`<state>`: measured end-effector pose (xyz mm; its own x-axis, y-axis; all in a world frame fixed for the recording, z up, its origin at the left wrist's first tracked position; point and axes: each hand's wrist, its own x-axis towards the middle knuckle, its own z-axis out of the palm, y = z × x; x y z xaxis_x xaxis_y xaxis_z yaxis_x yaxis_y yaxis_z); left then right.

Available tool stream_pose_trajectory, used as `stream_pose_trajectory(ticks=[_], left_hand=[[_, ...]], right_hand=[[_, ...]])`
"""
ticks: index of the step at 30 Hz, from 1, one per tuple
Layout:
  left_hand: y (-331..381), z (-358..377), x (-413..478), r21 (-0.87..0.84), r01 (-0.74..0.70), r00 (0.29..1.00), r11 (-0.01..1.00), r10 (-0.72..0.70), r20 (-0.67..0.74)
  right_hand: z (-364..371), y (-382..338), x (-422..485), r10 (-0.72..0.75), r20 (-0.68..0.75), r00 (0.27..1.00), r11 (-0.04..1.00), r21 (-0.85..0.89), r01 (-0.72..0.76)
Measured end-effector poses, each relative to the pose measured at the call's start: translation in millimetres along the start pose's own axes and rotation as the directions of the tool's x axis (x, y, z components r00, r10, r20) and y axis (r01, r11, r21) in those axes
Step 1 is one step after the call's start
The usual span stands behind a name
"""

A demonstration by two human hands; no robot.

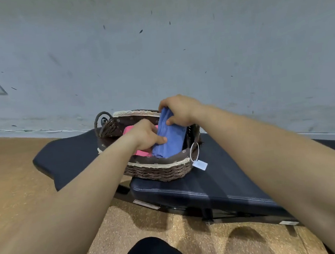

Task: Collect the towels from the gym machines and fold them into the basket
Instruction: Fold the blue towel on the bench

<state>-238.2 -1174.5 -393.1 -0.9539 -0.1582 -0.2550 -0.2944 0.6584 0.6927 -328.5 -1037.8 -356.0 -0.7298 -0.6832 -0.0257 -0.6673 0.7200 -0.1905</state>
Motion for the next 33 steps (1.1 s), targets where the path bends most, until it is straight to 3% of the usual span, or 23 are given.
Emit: stream_pose_trajectory(ticks=[3, 6, 9, 11, 15, 18, 20, 22, 26, 29, 33], left_hand=[[-4, 8, 9, -0.055, 0.074, 0.995, 0.996, -0.070, 0.077], [-5, 15, 18, -0.003, 0.080, 0.993, 0.997, -0.080, 0.083], [-6, 24, 22, 0.345, -0.012, 1.000, 0.939, 0.003, 0.026], [-4, 29, 21, 0.466, -0.054, 0.996, 0.883, 0.079, -0.035], [0, 18, 14, 0.366, -0.088, 0.978, 0.926, 0.150, -0.145], [-10, -3, 18, 0.397, -0.150, 0.960, 0.905, 0.229, -0.160], [-21, -12, 24, 0.524, -0.165, 0.973, 0.836, 0.224, -0.051], [-35, -16, 33, 0.600, -0.193, 0.979, 0.777, 0.191, 0.067], [-51, -21, 46, 0.597, -0.192, 0.977, 0.779, 0.092, 0.195], [-47, -26, 49, 0.608, -0.164, 0.968, 0.777, 0.010, 0.249], [-41, -30, 53, 0.640, -0.167, 0.954, 0.750, -0.041, 0.297]], right_hand=[[11, -4, 7, -0.008, 0.118, 0.993, 0.985, -0.170, 0.028], [22, -11, 14, -0.032, 0.179, 0.983, 0.943, -0.321, 0.089], [37, -16, 21, -0.025, 0.233, 0.972, 0.892, -0.433, 0.127], [43, -16, 21, -0.012, 0.248, 0.969, 0.863, -0.487, 0.135], [50, -14, 17, 0.008, 0.206, 0.979, 0.841, -0.531, 0.105], [52, -14, 16, -0.005, 0.060, 0.998, 0.820, -0.570, 0.038], [49, -15, 14, -0.003, -0.011, 1.000, 0.839, -0.544, -0.004], [45, -15, 11, 0.013, 0.015, 1.000, 0.885, -0.465, -0.004], [41, -15, 5, 0.021, 0.208, 0.978, 0.955, -0.295, 0.042], [29, -15, 3, 0.075, 0.426, 0.902, 0.972, -0.231, 0.029], [24, -18, 6, 0.130, 0.488, 0.863, 0.979, -0.203, -0.033]])
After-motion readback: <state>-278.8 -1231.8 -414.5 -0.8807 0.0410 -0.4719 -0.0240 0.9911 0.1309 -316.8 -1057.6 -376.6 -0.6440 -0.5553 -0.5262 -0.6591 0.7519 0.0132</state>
